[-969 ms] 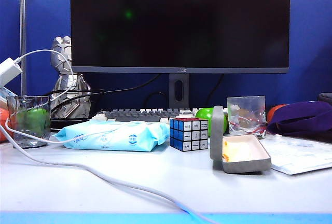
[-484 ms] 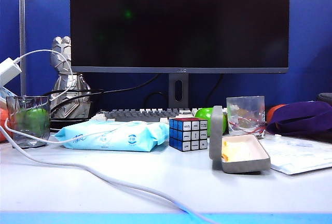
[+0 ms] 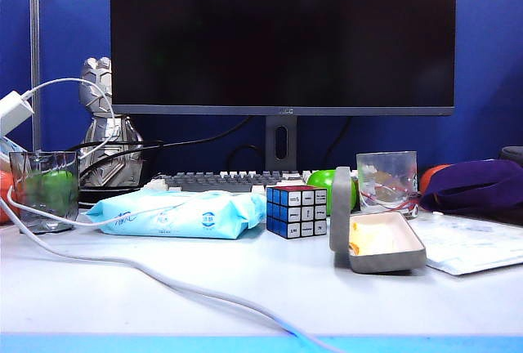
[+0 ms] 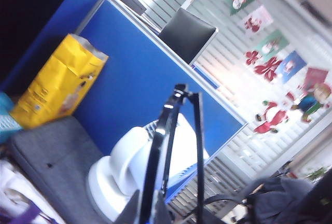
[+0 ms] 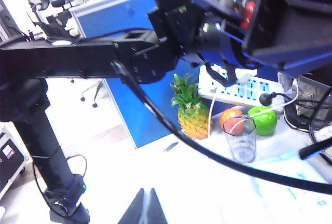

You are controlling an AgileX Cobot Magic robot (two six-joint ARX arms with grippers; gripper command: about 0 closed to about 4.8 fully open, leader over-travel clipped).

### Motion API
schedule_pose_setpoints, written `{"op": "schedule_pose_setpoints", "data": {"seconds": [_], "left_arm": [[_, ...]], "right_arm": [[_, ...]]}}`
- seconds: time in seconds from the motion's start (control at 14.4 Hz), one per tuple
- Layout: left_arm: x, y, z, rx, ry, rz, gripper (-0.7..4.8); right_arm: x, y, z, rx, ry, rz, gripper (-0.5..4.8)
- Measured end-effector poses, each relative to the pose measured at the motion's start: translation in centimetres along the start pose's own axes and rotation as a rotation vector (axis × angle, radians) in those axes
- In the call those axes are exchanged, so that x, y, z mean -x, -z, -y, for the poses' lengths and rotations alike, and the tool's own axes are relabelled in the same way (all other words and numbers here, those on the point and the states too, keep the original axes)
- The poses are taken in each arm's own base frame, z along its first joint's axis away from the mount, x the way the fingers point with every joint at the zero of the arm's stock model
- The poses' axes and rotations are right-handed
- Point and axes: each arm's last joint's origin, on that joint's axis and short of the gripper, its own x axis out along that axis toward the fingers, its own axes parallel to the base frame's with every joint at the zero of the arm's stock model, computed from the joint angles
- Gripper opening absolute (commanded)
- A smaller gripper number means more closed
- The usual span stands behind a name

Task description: Pick up the glasses, fold the temples of the glasses, place the glasses into the glasses case, and finally close the glasses case.

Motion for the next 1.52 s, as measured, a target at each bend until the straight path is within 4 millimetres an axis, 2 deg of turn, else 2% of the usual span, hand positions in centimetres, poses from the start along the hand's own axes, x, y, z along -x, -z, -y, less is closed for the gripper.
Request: {"op": "schedule_pose_setpoints", "data": {"seconds": [0.42,0.9,1.38,1.45,1.52], "left_arm": [[-1.3,1.1,1.3,0.019,0.084,-0.06,-0.06],[-1.3,0.9,2.4,-0.073,0.247,-0.123,-0.06],[-1.2,0.8,2.7,-0.122,0.3,-0.131,-0.06],[-1.3,0.9,2.8,-0.117,0.302,-0.133,-0.06],[-1.4,0.9,3.0,-0.114,0.308,-0.134,-0.06]], "right_arm": [[-2.4,0.2,3.6,0.0,0.021,0.001,-0.01],[-2.3,-0.9,3.7,0.087,0.133,0.088,-0.01],[-2.1,-1.4,3.2,0.106,0.123,0.105,-0.01],[-1.4,-2.0,2.2,0.137,0.115,0.128,-0.01],[0.4,-3.0,-0.2,0.201,0.185,0.202,-0.01]]}}
